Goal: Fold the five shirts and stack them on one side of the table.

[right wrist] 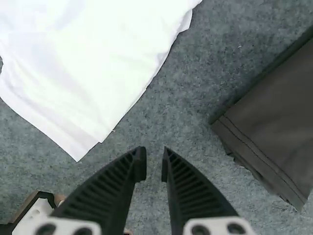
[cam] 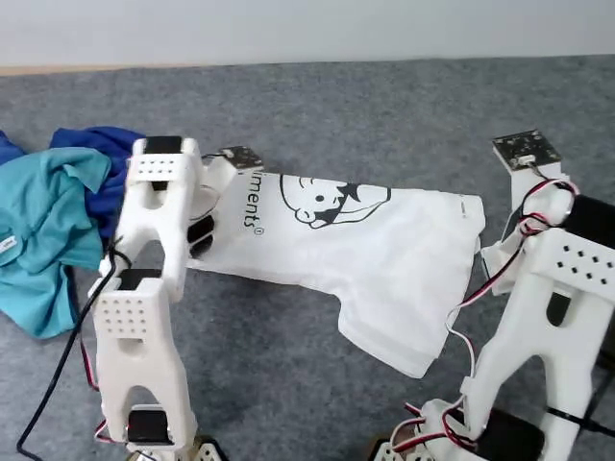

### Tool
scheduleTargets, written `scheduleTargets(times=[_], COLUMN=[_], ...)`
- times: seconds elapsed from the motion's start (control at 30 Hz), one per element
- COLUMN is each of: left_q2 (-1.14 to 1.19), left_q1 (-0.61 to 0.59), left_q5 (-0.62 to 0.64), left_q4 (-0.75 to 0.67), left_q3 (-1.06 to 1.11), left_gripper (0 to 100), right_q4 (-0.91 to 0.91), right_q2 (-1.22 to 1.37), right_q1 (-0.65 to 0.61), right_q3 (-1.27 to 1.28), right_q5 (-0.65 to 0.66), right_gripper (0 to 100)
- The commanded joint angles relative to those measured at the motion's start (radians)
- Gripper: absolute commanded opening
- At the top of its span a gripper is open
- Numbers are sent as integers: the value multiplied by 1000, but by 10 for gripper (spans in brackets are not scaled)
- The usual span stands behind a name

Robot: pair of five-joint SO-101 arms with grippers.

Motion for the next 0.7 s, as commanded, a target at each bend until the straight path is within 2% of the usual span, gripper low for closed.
scheduleTargets(times=[0.0, 0.2, 0.37, 0.67], left_q2=[-9, -44, -183, -388], left_q1=[-23, -3, 29, 167], left_q5=[2, 2, 5, 9], left_q4=[29, 31, 31, 29], left_q3=[-1, -31, -25, 24], left_gripper=[3, 3, 3, 3], right_q4=[8, 24, 44, 88], right_q2=[-42, -47, -91, -229], right_q1=[8, 7, 7, 15], right_q3=[-46, -52, -95, -127], right_q5=[11, -48, -48, -49], right_gripper=[61, 61, 61, 61])
